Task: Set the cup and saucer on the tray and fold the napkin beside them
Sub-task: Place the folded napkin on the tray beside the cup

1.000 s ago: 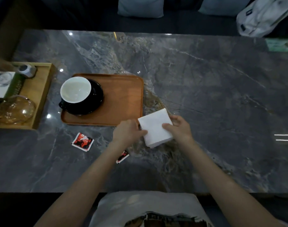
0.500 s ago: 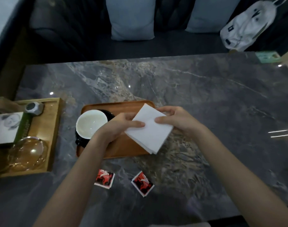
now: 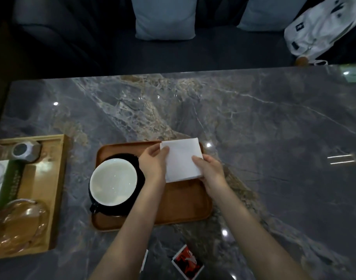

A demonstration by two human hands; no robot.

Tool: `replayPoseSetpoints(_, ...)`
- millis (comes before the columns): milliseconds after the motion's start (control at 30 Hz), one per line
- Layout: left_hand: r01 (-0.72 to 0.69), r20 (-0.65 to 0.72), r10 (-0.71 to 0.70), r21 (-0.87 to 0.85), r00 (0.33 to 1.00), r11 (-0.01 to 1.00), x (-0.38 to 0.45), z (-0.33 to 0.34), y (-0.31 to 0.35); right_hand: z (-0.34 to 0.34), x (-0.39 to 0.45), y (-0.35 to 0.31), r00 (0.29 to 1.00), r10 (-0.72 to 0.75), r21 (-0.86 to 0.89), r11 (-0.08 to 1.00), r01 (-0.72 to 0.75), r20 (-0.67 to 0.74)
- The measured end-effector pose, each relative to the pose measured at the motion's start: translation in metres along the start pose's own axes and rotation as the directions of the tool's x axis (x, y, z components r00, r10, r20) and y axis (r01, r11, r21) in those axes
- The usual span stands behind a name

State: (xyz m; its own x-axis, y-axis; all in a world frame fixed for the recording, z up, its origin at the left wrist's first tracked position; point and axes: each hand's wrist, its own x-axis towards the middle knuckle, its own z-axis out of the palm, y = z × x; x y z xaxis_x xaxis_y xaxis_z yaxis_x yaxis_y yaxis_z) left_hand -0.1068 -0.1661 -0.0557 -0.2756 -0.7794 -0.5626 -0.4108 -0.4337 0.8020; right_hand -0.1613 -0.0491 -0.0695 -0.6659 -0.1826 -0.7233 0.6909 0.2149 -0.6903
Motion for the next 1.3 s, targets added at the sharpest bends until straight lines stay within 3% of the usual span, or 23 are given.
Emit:
replayPoseSetpoints(100, -0.083, -0.072, 0.095, 0.152, 0.993, 0.985, 0.007, 0.009, -0.002, 0.004, 0.001, 0.005, 0.983, -0.156, -0.346, 0.931, 0.112, -0.101)
replayPoseSetpoints(200, -0.164, -0.07, 0.193, 0.296, 0.979, 0.941, 0.01, 0.014, -0.003, 0.006, -0.004, 0.005, 0.916, -0.395, -0.663, 0.705, 0.252, -0.071)
replayPoseSetpoints(300, -0.226, -0.061, 0.267, 0.372, 0.962, 0.9, 0.016, 0.016, -0.007, 0.012, -0.004, 0.006, 0.863, -0.505, -0.849, 0.472, 0.24, -0.037)
replayPoseSetpoints(367, -0.247, -0.048, 0.291, 0.41, 0.955, 0.878, 0.02, 0.016, -0.009, 0.017, -0.003, 0.008, 0.86, -0.509, -0.906, 0.381, 0.184, -0.039)
replayPoseSetpoints(567, -0.272, -0.003, 0.305, 0.449, 0.952, 0.851, 0.022, 0.017, -0.016, 0.016, -0.001, 0.011, 0.852, -0.52, -0.906, 0.383, 0.18, -0.051)
replayPoseSetpoints(733, -0.253, 0.041, 0.267, 0.488, 0.963, 0.835, 0.024, 0.015, -0.015, 0.012, -0.003, 0.007, 0.858, -0.512, -0.917, 0.323, 0.233, 0.038)
replayPoseSetpoints(900, -0.311, 0.158, 0.269, 0.557, 0.95, 0.77, 0.013, 0.009, -0.009, 0.001, -0.008, -0.003, 0.9, -0.423, -0.881, 0.38, 0.281, 0.105)
replayPoseSetpoints(1100, -0.534, 0.334, 0.418, 0.568, 0.845, 0.626, -0.023, -0.014, -0.004, -0.02, -0.04, 0.003, 0.855, -0.473, -0.803, 0.412, 0.43, 0.214)
replayPoseSetpoints(1300, -0.653, 0.537, 0.388, 0.498, 0.749, 0.571, -0.067, -0.071, 0.001, -0.041, -0.088, 0.027, 0.834, -0.413, -0.735, 0.421, 0.531, 0.366)
